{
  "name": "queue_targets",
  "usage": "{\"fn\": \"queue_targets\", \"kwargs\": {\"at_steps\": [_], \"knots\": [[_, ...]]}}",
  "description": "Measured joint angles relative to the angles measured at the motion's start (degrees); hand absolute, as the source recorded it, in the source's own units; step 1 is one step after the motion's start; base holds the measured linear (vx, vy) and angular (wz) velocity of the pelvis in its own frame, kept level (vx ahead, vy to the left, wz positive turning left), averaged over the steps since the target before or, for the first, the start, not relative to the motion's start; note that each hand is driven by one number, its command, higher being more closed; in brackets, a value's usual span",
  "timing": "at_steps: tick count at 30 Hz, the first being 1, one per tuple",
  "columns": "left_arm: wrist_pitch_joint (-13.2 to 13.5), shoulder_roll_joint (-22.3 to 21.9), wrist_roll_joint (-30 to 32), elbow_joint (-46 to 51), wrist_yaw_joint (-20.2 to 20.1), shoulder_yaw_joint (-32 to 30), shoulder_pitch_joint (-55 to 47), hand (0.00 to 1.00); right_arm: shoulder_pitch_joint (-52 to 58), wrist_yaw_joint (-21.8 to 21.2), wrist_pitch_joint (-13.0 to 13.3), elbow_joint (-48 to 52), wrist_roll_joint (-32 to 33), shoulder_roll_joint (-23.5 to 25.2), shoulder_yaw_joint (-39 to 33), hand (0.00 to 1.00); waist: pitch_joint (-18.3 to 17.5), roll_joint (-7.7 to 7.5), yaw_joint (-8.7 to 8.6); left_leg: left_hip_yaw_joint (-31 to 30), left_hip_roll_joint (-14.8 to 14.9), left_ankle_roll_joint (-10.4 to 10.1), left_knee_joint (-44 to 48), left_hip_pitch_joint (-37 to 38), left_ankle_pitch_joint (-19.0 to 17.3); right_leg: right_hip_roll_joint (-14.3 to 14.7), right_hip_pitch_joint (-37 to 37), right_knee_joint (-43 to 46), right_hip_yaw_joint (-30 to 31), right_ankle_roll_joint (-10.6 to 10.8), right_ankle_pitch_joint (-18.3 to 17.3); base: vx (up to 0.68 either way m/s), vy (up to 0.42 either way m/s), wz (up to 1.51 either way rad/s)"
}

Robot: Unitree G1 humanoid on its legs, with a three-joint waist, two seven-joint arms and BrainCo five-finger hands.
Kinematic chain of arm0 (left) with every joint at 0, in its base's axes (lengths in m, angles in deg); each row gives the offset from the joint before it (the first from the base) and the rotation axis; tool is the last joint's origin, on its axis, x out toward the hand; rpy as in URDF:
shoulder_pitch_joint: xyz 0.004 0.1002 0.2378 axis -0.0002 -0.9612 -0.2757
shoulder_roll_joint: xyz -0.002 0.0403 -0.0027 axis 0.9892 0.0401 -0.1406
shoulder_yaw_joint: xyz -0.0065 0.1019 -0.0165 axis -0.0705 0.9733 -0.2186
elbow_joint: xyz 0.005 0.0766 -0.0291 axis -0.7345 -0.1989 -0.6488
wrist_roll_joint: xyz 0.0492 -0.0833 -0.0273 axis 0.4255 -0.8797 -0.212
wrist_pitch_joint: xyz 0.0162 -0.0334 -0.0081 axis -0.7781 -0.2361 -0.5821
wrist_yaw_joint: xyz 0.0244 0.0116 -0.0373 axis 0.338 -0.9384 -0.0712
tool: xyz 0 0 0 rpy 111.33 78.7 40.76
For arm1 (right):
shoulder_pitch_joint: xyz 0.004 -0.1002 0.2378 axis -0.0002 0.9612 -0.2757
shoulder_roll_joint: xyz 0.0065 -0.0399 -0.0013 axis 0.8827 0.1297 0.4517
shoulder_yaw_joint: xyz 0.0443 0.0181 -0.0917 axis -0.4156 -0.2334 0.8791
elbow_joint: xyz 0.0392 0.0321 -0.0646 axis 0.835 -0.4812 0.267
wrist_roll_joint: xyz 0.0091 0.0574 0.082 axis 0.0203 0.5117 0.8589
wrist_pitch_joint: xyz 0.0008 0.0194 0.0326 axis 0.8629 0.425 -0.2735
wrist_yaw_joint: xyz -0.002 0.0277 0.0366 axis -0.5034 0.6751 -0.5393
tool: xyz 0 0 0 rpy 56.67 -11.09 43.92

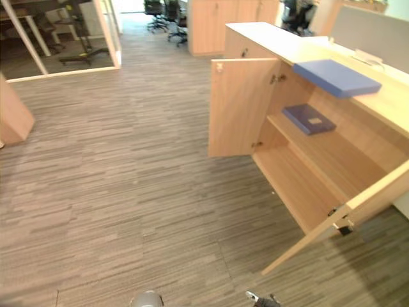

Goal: Walk over to the cabinet, pick up the folder, carry it to the office cabinet, place the folder inside the office cabinet, then close the office cabinet door

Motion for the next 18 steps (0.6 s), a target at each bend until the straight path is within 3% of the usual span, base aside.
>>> {"fn": "queue_targets", "kwargs": {"at_steps": [3, 5, 7, 8, 9, 10, 11, 12, 13, 14, 16, 17, 18], "knots": [[0.31, -0.17, 0.22, 0.14, 0.15, -0.02, 0.15, 0.00, 0.09, 0.19, 0.01, 0.04, -0.02, -0.23, 0.00, 0.00, 0.55, -0.32, -0.11, -5.79, -3.13, -1.64, -16.81, -0.81, 2.12, -2.30, 2.59, -2.01, 2.09, 1.83, 0.93, 0.34, 0.105, -0.39], [0.78, -0.83, 0.21, 0.42, 0.65, -0.69, 0.11, 0.00, 0.25, 0.20, 0.02, 0.24, -0.02, 0.14, 0.03, 0.00, 0.66, -0.32, 0.02, -10.06, -4.14, -2.37, -28.62, -0.41, 6.53, -4.24, 5.03, -3.37, 3.52, 4.55, 1.10, 0.30, 0.211, -0.31], [1.24, -1.21, 0.12, 0.75, 0.83, -1.05, 0.02, 0.00, 0.83, 0.20, 0.11, 0.76, -0.02, 0.42, 0.00, 0.00, 0.61, -0.24, 0.44, -12.22, -4.31, -3.77, -32.71, 0.16, 9.56, -5.80, 6.52, -3.42, 5.27, 7.50, 0.44, 0.27, 0.288, -0.45], [1.28, -1.35, -0.02, 0.73, 0.88, -1.16, -0.05, 0.00, 0.96, 0.21, 0.11, 0.81, -0.02, 0.43, -0.01, 0.00, 0.59, -0.13, 0.75, -12.38, -4.22, -3.53, -32.87, 0.66, 10.47, -6.15, 7.33, -3.49, 6.14, 8.44, 0.21, 0.41, 0.518, -0.67], [1.30, -1.65, -0.16, 0.65, 1.08, -1.64, -0.44, 0.00, 1.93, 0.22, 0.10, 1.66, -0.02, 0.64, 0.00, 0.00, -0.02, 0.21, 1.29, -12.71, -4.11, -3.72, -32.06, 1.51, 15.14, -6.94, 8.56, -3.46, 7.77, 10.65, -0.52, 0.36, 0.483, -0.77], [1.37, -1.54, -0.40, 0.98, 1.17, -2.36, -0.88, 0.00, 2.67, 0.25, 0.10, 2.48, -0.02, 1.17, 0.00, 0.00, -0.81, -0.01, 1.57, -12.42, -5.31, -3.69, -30.00, 1.35, 22.03, -9.02, 8.91, -3.38, 9.39, 12.84, -0.84, 0.38, 0.511, -0.73], [1.46, -0.75, -0.67, 1.05, 1.18, -2.78, -0.75, 0.00, 2.50, 0.23, 0.01, 2.37, -0.03, 2.16, 0.01, 0.00, -0.84, -1.84, 1.63, -11.15, -6.85, -3.36, -28.93, 1.30, 20.82, -10.95, 9.00, -3.38, 9.98, 13.83, -0.82, 0.29, 0.374, -0.59], [1.63, 0.33, -0.76, 0.97, 1.25, -2.77, 0.05, 0.00, 2.41, 0.16, -0.03, 2.57, -0.04, 3.74, -0.07, 0.00, -1.41, -3.95, 1.55, -8.71, -9.57, -2.08, -29.09, 1.37, 19.06, -14.77, 7.78, -3.01, 10.23, 15.38, 0.38, 0.39, 0.482, -0.53], [1.71, 0.50, -0.80, 0.62, 1.27, -2.78, 0.86, 0.00, 1.67, 0.14, -0.10, 2.52, -0.10, 3.80, -0.12, 0.00, -1.57, -4.19, 1.70, -6.71, -11.74, -0.34, -28.36, 1.61, 17.60, -17.47, 6.69, -2.79, 11.02, 15.95, 2.77, 0.37, 0.438, -0.53], [1.72, 0.47, -0.78, 0.28, 1.28, -2.75, 1.08, 0.00, 1.23, 0.05, -0.13, 2.50, -0.13, 3.52, -0.13, 0.00, -1.70, -4.20, 1.72, -5.57, -12.53, 0.39, -27.79, 1.97, 17.37, -18.60, 6.56, -2.63, 11.68, 16.04, 3.95, 0.33, 0.427, -0.65], [1.66, 0.18, -0.19, -0.45, 1.28, -2.01, 0.94, 0.00, 0.40, -0.37, -0.32, 2.21, -0.30, 2.17, -0.14, 0.00, -2.56, -2.41, 1.77, -1.39, -15.59, 3.17, -27.79, 4.21, 13.74, -23.70, 3.34, 2.46, 14.46, 14.68, 6.91, 0.26, 0.383, -0.68], [1.67, 0.11, 0.03, -0.76, 1.28, -1.78, 0.94, 0.00, 0.27, -0.53, -0.38, 2.23, -0.35, 1.86, -0.14, 0.00, -2.75, -1.96, 1.81, -0.64, -16.37, 3.51, -28.80, 5.26, 13.46, -24.95, 2.04, 4.84, 14.72, 13.88, 7.46, 0.24, 0.384, -0.55], [1.59, 0.24, 0.39, -1.24, 1.29, -0.31, 0.95, 0.00, 0.07, -0.69, -0.51, 2.32, -0.69, 0.88, -0.10, 0.00, -2.99, -0.96, 1.46, 0.45, -18.05, 3.95, -31.78, 8.01, 13.50, -27.78, -0.76, 11.06, 14.14, 11.66, 8.84, 0.21, 0.351, -0.33]]}}
